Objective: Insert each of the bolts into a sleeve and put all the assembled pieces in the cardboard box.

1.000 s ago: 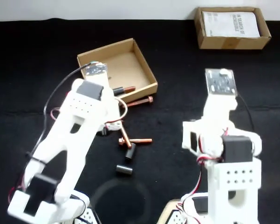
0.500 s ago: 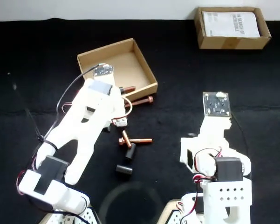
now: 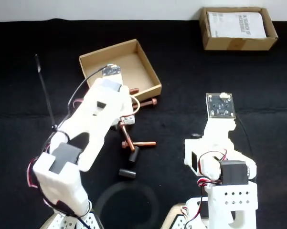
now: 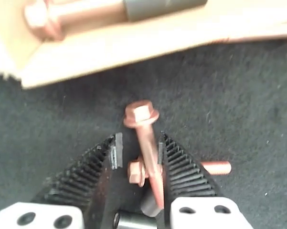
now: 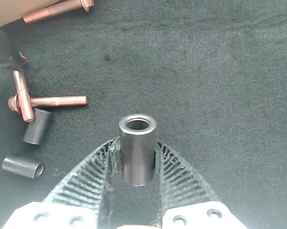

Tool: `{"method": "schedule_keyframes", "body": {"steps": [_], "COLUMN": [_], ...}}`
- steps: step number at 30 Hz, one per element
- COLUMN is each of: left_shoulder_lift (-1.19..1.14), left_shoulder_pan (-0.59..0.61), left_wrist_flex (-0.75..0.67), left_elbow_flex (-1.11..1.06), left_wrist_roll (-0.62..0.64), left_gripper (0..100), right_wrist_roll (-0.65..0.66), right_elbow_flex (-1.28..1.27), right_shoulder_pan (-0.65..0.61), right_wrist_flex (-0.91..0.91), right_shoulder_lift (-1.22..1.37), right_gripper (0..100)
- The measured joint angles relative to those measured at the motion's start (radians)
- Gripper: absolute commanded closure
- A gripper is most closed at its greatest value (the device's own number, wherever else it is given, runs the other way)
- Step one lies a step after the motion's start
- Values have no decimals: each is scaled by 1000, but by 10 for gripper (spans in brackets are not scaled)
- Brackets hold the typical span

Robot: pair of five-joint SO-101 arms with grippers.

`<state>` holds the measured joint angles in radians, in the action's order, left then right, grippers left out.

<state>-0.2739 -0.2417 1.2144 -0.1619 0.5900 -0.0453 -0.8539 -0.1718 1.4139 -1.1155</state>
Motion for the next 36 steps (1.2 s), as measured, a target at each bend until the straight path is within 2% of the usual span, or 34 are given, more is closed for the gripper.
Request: {"method": "schedule_keyframes", "body": {"steps": [7, 14, 29, 36], "left_shoulder_lift": [-120, -146, -216, -75], "left_shoulder_pan": [0, -15, -25, -23], "left_wrist_flex": [89, 176, 178, 221], "left_elbow_flex": [117, 167, 203, 311], "left_wrist_roll": [0, 6, 8, -2], "left_gripper": [861, 993, 991, 991], "right_wrist_roll": [0, 2, 2, 2], "right_elbow_flex": [0, -3, -3, -3], "right_shoulder_pan": [0, 0, 0, 0], "right_wrist_flex": [-8, -37, -49, -160], "right_shoulder_lift": [0, 0, 0, 0], "right_gripper": [991, 991, 991, 991]}}
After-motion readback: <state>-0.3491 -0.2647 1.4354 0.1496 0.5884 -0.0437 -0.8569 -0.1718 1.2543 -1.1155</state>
